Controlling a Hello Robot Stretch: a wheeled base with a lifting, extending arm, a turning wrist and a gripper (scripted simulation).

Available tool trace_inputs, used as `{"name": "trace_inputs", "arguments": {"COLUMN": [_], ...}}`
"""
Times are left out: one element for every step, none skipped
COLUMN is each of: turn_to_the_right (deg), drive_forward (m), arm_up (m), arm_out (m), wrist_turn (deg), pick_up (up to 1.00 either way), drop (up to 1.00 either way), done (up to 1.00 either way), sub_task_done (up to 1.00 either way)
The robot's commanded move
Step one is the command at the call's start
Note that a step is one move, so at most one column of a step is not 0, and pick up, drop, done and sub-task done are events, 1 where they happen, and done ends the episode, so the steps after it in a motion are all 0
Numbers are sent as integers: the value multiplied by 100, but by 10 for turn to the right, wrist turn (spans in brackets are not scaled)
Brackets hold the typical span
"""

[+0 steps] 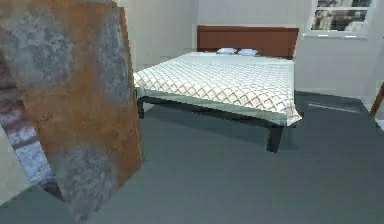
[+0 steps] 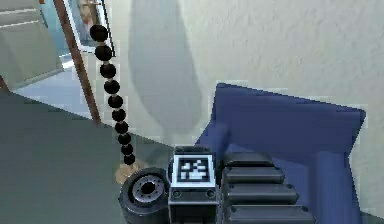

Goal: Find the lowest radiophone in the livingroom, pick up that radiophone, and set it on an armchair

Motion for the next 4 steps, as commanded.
{"name": "trace_inputs", "arguments": {"turn_to_the_right": [450,450,60,0], "drive_forward": [0,0,0,15], "arm_up": [0,0,0,0], "arm_out": [0,0,0,0], "wrist_turn": [0,0,0,0], "pick_up": [0,0,0,0], "drop": [0,0,0,0], "done": [0,0,0,0], "sub_task_done": [0,0,0,0]}}
